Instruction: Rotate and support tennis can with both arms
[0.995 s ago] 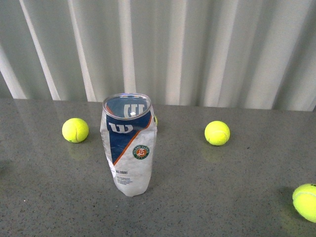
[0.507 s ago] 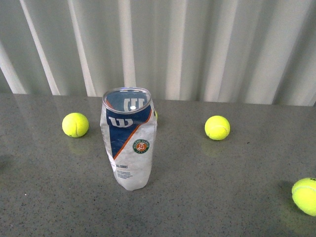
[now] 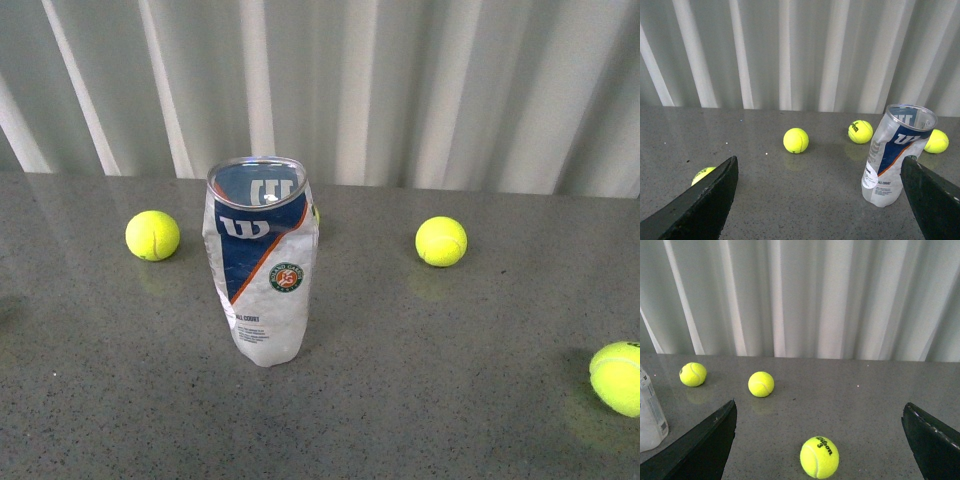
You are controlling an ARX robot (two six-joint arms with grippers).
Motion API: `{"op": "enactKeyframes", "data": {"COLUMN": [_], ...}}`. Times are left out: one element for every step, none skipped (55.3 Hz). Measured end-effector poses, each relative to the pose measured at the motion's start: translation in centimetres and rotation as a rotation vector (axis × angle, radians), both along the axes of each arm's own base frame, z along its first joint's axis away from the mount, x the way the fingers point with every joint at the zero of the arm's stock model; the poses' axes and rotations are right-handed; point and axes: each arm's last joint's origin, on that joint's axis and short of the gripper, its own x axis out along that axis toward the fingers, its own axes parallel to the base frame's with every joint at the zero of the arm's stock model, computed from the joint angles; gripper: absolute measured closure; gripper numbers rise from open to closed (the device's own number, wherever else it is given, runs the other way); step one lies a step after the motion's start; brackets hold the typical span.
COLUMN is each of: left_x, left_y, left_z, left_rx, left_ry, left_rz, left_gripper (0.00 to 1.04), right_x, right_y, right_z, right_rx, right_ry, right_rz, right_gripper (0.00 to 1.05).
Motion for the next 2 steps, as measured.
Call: {"op": "enactKeyframes", "data": {"left_x": [0.0, 0.0], "left_y": [0.0, 0.0], "left_z": [0.0, 0.0], "left_rx": [0.0, 0.0], "left_ry": [0.0, 0.0], "left_rz": [0.0, 0.0], "left_gripper": [0.07, 0.07], "right_x": [0.0, 0.0], "right_y": [0.0, 0.0], "right_z": [0.0, 0.0], "right_rx": [0.0, 0.0], "right_ry": [0.0, 0.0], "right_rz": [0.0, 0.0], "right_gripper": [0.07, 0.07]}}
